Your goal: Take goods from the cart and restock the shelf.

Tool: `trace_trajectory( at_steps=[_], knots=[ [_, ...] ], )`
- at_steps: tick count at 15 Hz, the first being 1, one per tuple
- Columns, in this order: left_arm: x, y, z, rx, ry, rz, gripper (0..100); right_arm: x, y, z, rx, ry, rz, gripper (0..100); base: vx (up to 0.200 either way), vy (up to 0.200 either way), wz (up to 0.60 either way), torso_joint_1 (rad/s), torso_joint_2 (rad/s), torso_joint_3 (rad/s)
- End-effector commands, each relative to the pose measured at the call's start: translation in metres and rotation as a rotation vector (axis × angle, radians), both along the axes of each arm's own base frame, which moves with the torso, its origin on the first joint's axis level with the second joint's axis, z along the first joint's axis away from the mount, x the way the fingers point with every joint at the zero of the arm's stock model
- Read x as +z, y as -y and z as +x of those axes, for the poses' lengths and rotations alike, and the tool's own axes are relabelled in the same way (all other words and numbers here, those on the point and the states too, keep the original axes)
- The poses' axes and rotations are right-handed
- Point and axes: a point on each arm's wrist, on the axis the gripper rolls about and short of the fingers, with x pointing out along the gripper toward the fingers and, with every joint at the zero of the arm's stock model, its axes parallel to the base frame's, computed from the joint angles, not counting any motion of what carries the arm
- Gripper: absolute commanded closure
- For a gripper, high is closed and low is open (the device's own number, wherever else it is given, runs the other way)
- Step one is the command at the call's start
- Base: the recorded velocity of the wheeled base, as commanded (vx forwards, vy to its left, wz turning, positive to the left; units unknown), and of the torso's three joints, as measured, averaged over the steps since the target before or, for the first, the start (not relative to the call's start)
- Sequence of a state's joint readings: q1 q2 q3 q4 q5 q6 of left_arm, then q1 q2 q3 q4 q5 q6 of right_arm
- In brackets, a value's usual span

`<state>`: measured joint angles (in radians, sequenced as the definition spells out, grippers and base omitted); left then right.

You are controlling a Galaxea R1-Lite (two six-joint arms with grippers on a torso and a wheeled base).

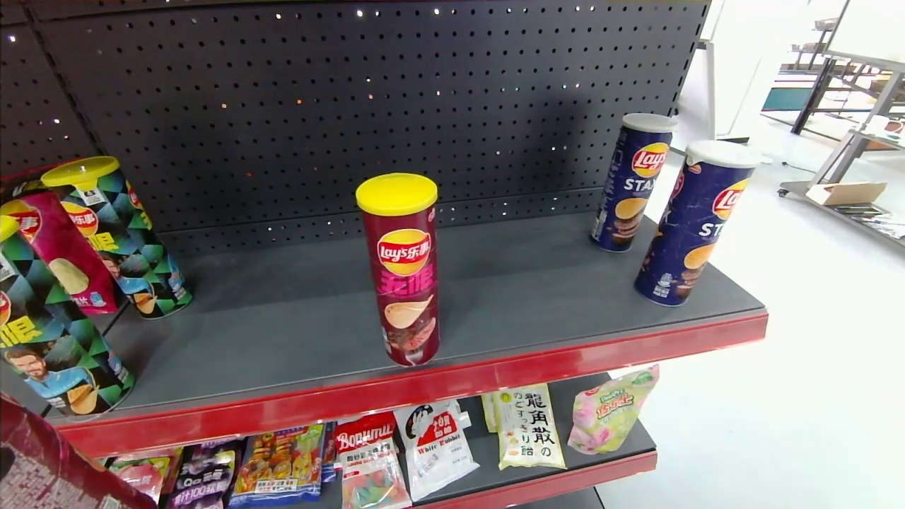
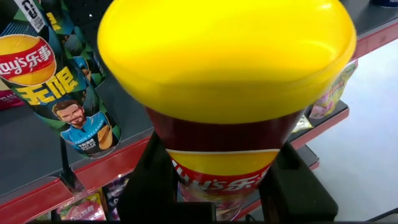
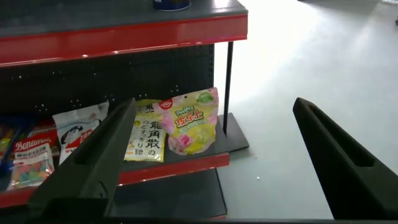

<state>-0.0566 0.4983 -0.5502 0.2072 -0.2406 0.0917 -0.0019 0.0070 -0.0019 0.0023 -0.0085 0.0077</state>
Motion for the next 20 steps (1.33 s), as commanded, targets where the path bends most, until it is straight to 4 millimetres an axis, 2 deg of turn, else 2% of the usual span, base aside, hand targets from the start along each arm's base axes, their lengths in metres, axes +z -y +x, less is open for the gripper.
trace_trajectory(
  at_steps=[1, 4, 6, 9, 11, 14, 15, 16, 17, 20],
  knots=[
    [0.0, 0.0, -0.001, 0.007, 0.003, -0.007, 100, 0.0, 0.0, 0.0, 0.0, 0.004, -0.002, 0, 0.0, 0.0, 0.0, 0.0, 0.0, 0.0],
    [0.007, 0.0, -0.001, 0.013, 0.021, -0.008, 100, 0.0, 0.0, 0.0, 0.001, 0.004, -0.003, 0, 0.0, 0.0, 0.0, 0.0, 0.0, 0.0],
    [0.012, 0.0, 0.005, 0.005, 0.016, -0.009, 100, 0.0, 0.0, 0.0, 0.001, 0.004, -0.003, 0, 0.0, 0.0, 0.0, 0.0, 0.0, 0.0],
    [0.031, 0.002, 0.044, 0.005, 0.058, -0.01, 100, 0.0, 0.0, 0.0, 0.001, 0.004, -0.003, 0, 0.0, 0.0, 0.0, 0.0, 0.0, 0.0],
    [0.033, 0.004, 0.072, -0.004, 0.041, 0.0, 100, 0.0, 0.0, -0.001, 0.001, 0.006, -0.003, 0, 0.0, 0.0, 0.0, 0.0, 0.0, 0.0],
    [0.034, 0.013, 0.093, -0.075, 0.022, -0.004, 100, 0.0, 0.0, -0.001, 0.001, 0.006, -0.003, 0, 0.0, 0.0, 0.0, 0.0, 0.0, 0.0],
    [0.036, 0.023, 0.1, -0.15, 0.028, -0.006, 100, 0.0, 0.0, 0.0, 0.001, 0.004, -0.003, 0, 0.0, 0.0, 0.0, 0.0, 0.0, 0.0],
    [0.036, 0.023, 0.1, -0.15, 0.028, -0.006, 100, 0.0, 0.0, 0.0, 0.001, 0.004, -0.003, 0, 0.0, 0.0, 0.0, 0.0, 0.0, 0.0],
    [0.036, 0.039, 0.127, -0.196, 0.017, -0.003, 100, 0.0, 0.0, -0.001, 0.001, 0.006, -0.003, 0, 0.0, 0.0, 0.0, 0.0, 0.0, 0.0],
    [0.05, 0.056, 0.186, -0.186, 0.037, -0.003, 100, 0.0, 0.0, 0.0, 0.001, 0.004, -0.003, 0, 0.0, 0.0, 0.0, 0.0, 0.0, 0.0]
  ],
)
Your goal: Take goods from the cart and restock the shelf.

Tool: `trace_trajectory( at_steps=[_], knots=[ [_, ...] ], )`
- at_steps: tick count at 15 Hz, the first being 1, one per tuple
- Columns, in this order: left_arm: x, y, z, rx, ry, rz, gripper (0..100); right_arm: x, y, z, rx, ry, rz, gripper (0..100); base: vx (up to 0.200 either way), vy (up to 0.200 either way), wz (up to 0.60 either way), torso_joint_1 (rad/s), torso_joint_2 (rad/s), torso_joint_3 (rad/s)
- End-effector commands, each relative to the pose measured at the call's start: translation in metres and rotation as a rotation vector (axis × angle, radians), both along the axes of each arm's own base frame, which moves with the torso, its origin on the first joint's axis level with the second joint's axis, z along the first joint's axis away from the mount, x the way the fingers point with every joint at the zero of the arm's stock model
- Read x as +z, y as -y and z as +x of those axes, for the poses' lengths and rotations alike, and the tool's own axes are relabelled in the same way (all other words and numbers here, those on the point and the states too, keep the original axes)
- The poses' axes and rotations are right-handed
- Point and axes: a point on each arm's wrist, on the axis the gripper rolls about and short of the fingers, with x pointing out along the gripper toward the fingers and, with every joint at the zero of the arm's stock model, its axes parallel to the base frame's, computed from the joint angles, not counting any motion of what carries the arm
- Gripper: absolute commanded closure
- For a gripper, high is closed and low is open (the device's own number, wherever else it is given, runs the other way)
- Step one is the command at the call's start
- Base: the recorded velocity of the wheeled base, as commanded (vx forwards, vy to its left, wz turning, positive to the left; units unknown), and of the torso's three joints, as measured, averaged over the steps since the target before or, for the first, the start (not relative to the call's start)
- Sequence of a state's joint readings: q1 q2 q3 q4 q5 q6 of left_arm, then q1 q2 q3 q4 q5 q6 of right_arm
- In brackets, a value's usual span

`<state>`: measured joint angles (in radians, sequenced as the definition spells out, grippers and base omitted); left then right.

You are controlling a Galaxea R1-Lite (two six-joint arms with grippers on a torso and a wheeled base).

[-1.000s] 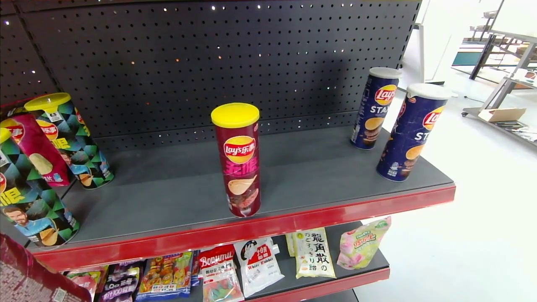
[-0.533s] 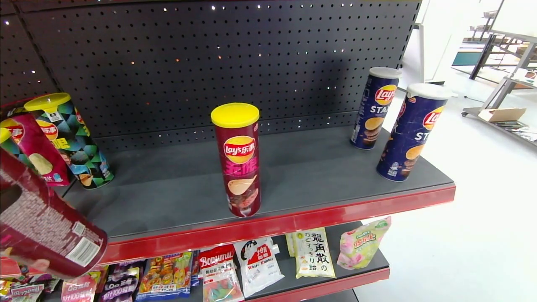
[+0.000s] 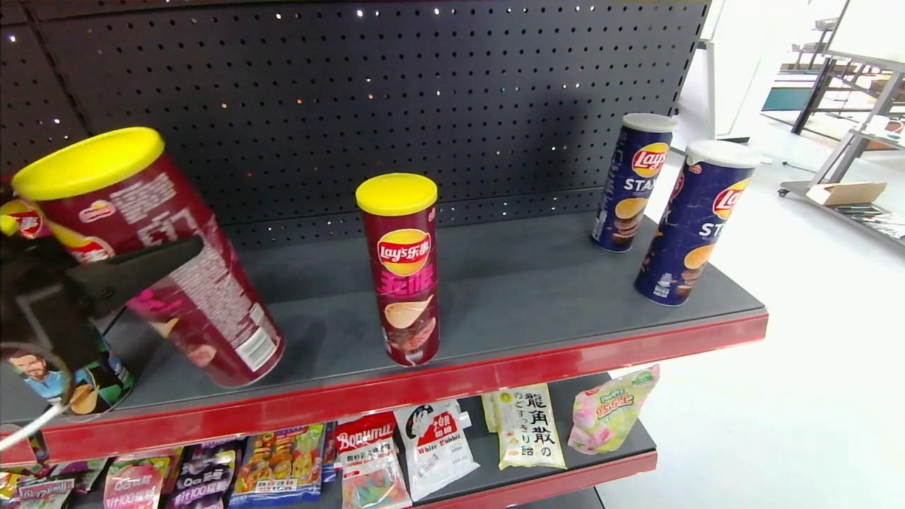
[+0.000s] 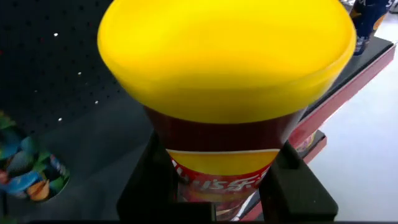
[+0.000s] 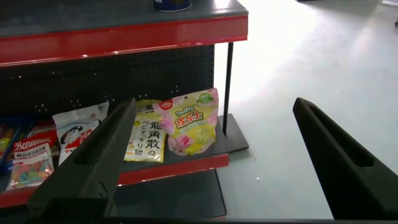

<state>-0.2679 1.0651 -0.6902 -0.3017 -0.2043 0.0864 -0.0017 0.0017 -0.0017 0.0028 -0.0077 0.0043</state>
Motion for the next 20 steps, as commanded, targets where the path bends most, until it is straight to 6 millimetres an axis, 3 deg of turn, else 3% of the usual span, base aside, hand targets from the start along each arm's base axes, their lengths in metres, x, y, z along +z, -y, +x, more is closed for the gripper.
trace_trajectory(
  at_steps=[1, 7, 12, 15, 20],
  knots=[
    [0.002, 0.024, 0.072, -0.011, -0.053, 0.017, 100, 0.0, 0.0, 0.0, 0.0, 0.0, 0.0, 0, 0.0, 0.0, 0.0, 0.0, 0.0, 0.0],
    [-0.017, 0.048, 0.154, -0.006, -0.084, 0.025, 100, 0.0, 0.0, 0.0, 0.0, 0.0, 0.0, 0, 0.0, 0.0, 0.0, 0.0, 0.0, 0.0],
    [-0.017, 0.07, 0.2, 0.034, -0.052, 0.025, 100, 0.0, 0.0, 0.0, 0.0, 0.0, 0.0, 0, 0.0, 0.0, 0.0, 0.0, 0.0, 0.0],
    [-0.019, 0.087, 0.218, 0.035, -0.025, 0.008, 100, 0.0, 0.0, 0.0, 0.0, 0.001, 0.0, 0, 0.0, 0.0, 0.0, 0.0, 0.0, 0.0],
    [-0.029, 0.109, 0.229, 0.052, -0.024, -0.035, 100, 0.0, 0.0, 0.0, 0.0, 0.001, 0.0, 0, 0.0, 0.0, 0.0, 0.0, 0.0, 0.0]
  ],
)
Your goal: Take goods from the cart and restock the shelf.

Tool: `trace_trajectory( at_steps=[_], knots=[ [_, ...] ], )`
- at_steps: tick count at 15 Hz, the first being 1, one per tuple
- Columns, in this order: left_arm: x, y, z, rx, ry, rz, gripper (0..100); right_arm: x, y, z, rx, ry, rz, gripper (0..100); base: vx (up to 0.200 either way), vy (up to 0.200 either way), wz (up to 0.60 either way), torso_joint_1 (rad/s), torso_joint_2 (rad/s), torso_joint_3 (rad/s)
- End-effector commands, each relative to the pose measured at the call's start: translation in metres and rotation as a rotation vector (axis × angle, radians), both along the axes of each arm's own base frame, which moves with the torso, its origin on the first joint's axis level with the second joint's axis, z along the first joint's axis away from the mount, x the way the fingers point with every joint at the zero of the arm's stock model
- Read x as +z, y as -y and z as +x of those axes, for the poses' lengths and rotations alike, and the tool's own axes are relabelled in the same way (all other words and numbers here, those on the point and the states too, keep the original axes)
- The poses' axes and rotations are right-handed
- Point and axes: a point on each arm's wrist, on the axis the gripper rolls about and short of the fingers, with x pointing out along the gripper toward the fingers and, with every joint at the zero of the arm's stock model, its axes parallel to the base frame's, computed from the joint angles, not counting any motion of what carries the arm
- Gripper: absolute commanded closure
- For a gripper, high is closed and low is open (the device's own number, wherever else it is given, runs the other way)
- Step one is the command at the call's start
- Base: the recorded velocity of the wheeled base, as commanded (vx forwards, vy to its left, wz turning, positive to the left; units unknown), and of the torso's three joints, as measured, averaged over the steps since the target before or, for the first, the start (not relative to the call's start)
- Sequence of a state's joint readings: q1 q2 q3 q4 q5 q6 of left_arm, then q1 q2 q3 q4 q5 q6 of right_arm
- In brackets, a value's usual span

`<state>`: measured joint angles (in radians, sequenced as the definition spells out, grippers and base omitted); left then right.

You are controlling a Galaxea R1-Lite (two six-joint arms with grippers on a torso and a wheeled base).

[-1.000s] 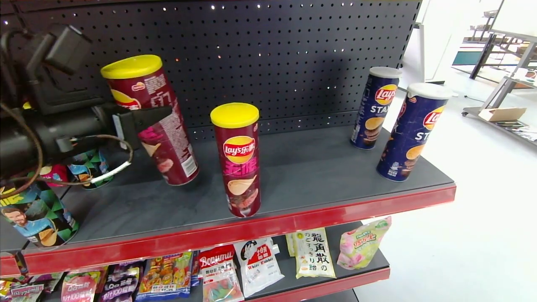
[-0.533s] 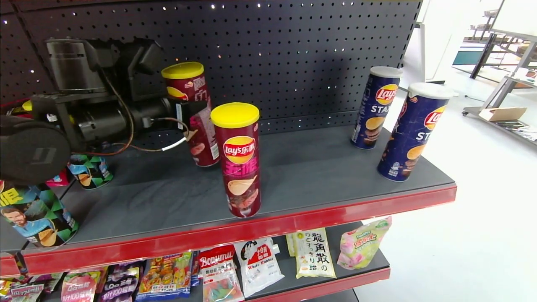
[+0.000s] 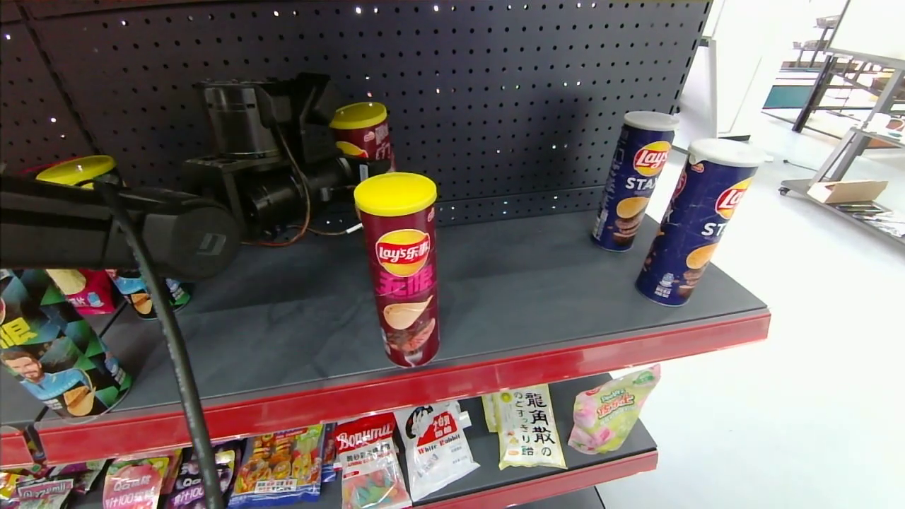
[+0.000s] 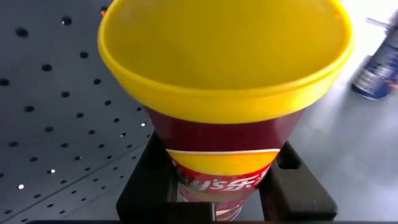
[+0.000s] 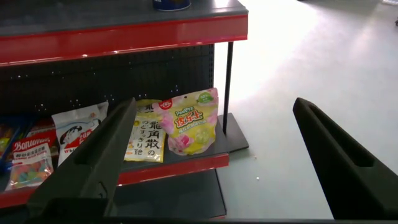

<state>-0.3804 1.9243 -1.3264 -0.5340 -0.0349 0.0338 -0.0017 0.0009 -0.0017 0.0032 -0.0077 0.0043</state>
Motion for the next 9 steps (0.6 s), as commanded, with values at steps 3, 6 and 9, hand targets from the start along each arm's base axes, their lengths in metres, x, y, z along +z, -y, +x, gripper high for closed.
trace_trajectory(
  at_steps=[3, 6, 9],
  knots=[
    [-0.0065, 0.0061, 0.0056, -0.005, -0.012, 0.004, 100, 0.0, 0.0, 0.0001, 0.0, -0.001, 0.0, 0, 0.0, 0.0, 0.0, 0.0, 0.0, 0.0],
    [-0.0078, 0.0073, 0.0069, -0.006, -0.015, 0.005, 100, 0.0, 0.0, 0.0001, 0.0, -0.001, 0.0, 0, 0.0, 0.0, 0.0, 0.0, 0.0, 0.0],
    [-0.0054, 0.0081, 0.0023, -0.015, -0.036, 0.011, 100, 0.0, 0.0, 0.0001, 0.0, -0.001, 0.0, 0, 0.0, 0.0, 0.0, 0.0, 0.0, 0.0]
  ],
)
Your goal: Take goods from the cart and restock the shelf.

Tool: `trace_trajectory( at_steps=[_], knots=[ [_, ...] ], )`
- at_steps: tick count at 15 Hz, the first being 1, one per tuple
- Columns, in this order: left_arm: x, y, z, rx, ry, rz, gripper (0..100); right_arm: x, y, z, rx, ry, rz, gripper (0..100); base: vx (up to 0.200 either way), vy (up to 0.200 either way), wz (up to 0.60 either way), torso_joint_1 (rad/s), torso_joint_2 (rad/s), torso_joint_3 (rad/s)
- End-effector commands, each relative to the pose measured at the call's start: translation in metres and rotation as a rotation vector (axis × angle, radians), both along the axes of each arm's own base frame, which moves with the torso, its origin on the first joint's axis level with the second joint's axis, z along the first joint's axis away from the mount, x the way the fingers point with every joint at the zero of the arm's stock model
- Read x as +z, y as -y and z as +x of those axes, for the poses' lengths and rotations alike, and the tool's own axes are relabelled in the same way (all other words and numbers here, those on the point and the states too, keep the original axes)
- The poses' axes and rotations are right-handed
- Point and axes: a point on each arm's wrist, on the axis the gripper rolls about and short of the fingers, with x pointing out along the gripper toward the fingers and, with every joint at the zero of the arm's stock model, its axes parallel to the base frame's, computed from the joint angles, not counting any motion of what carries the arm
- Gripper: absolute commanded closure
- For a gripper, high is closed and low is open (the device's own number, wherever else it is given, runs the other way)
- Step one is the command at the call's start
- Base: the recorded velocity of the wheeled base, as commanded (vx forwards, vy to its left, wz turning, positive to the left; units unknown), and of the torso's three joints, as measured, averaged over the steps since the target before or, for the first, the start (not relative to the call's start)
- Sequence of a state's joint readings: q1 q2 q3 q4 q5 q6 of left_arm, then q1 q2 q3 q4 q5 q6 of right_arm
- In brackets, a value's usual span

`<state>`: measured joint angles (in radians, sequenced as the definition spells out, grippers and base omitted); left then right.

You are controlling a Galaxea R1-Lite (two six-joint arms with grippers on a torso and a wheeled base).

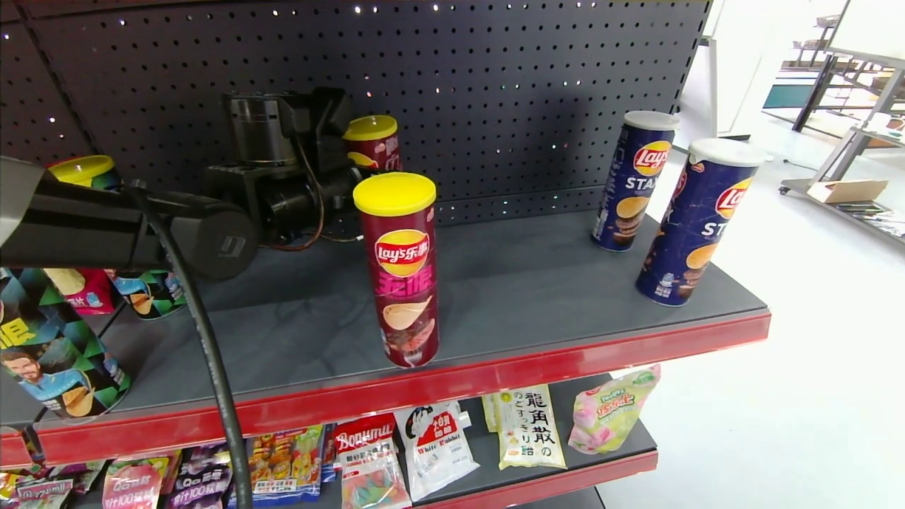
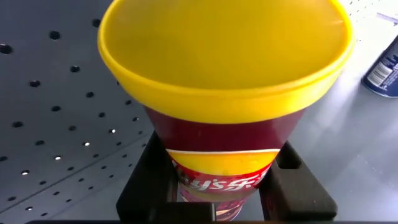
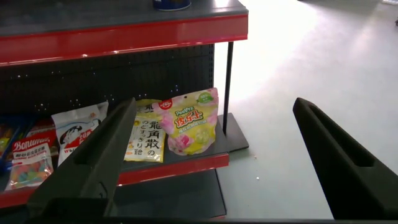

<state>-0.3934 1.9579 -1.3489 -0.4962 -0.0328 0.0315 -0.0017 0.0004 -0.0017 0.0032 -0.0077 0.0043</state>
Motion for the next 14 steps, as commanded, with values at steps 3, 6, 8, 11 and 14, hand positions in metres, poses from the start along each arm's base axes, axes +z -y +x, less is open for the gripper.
trace_trajectory(
  at_steps=[3, 6, 8, 11, 14],
  knots=[
    [0.0074, 0.0004, -0.0078, -0.009, -0.008, 0.002, 100, 0.0, 0.0, 0.0001, 0.0, -0.001, 0.0, 0, 0.0, 0.0, 0.0, 0.0, 0.0, 0.0],
    [0.0072, 0.0059, -0.0102, -0.02, -0.009, 0.004, 100, 0.0, 0.0, 0.0, 0.0, 0.0, 0.0, 0, 0.0, 0.0, 0.0, 0.0, 0.0, 0.0],
    [0.0067, 0.0057, -0.0101, -0.011, -0.014, 0.005, 100, 0.0, 0.0, 0.0, 0.0, 0.0, 0.0, 0, 0.0, 0.0, 0.0, 0.0, 0.0, 0.0],
    [0.0033, 0.0075, -0.0115, -0.011, -0.031, 0.015, 100, 0.0, 0.0, 0.0001, 0.0, -0.001, 0.0, 0, 0.0, 0.0, 0.0, 0.0, 0.0, 0.0],
    [0.0019, 0.0102, -0.0125, 0.013, -0.035, 0.022, 100, 0.0, 0.0, 0.0001, 0.0, -0.001, 0.0, 0, 0.0, 0.0, 0.0, 0.0, 0.0, 0.0]
  ],
)
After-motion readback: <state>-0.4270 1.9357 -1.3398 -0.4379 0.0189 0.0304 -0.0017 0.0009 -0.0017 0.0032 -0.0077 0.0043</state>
